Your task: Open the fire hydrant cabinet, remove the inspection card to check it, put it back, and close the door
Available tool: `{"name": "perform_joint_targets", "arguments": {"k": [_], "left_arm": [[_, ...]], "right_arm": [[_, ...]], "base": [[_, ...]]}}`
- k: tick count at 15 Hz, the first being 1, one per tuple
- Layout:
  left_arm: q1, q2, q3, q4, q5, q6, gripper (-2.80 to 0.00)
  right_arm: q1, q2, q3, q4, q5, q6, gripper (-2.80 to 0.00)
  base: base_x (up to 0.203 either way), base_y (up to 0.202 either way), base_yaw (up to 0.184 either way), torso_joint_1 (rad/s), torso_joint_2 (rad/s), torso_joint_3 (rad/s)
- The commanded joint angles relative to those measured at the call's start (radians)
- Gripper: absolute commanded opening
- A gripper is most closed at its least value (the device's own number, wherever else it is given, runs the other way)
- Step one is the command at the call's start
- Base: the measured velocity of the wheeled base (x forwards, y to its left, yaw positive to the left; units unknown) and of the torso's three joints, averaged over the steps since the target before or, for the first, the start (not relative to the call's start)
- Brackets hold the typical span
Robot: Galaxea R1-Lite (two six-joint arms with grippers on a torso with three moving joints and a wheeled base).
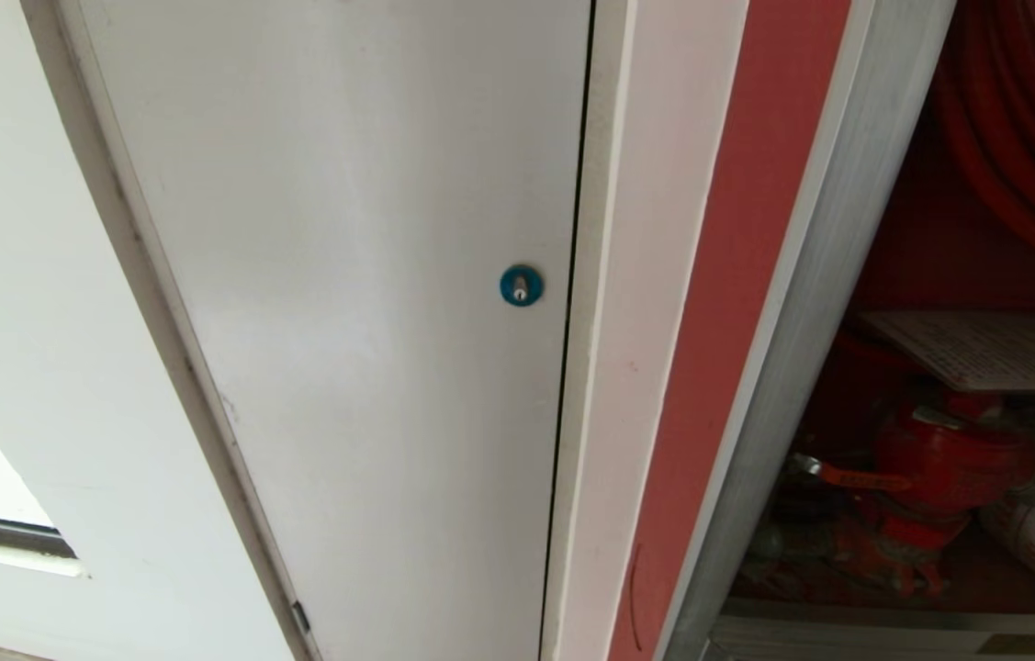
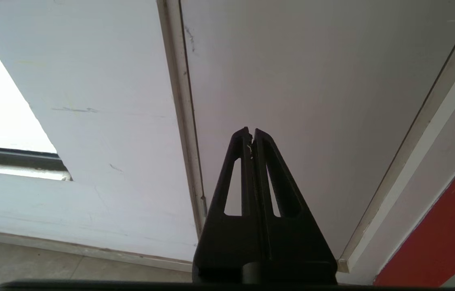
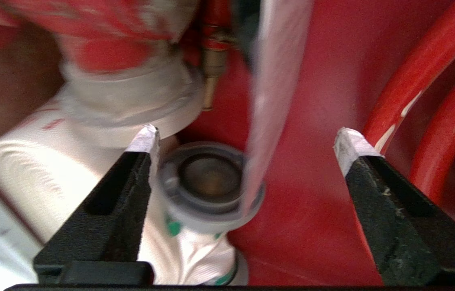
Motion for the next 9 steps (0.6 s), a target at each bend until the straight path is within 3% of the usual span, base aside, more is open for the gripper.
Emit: {"name": "perform_joint_targets", "arguments": {"k": [1, 4, 8, 9], "left_arm": [[0.001, 0.001, 0.006, -0.001, 0.0, 0.0, -2.8], [0.001, 0.001, 0.006, -0.001, 0.0, 0.0, -2.8], [0.001, 0.001, 0.006, -0.001, 0.0, 0.0, -2.8], [0.001, 0.001, 0.006, -0.001, 0.0, 0.0, -2.8]], "right_arm": [[0.039, 0.041, -0.022, -0.006, -0.011, 0.013, 0.0], [0.108, 0.048, -0.034, -0.006, -0.073, 0.047, 0.0], [0.126, 0.082, -0.055, -0.008, -0.103, 0.048, 0.0], [0.126, 0.093, -0.068, -0.008, -0.111, 0.048, -2.49]], "base": [[0.0, 0.0, 0.0, 0.0, 0.0, 0.0], [0.0, 0.0, 0.0, 0.0, 0.0, 0.0], [0.0, 0.0, 0.0, 0.0, 0.0, 0.0], [0.0, 0.0, 0.0, 0.0, 0.0, 0.0]]}}
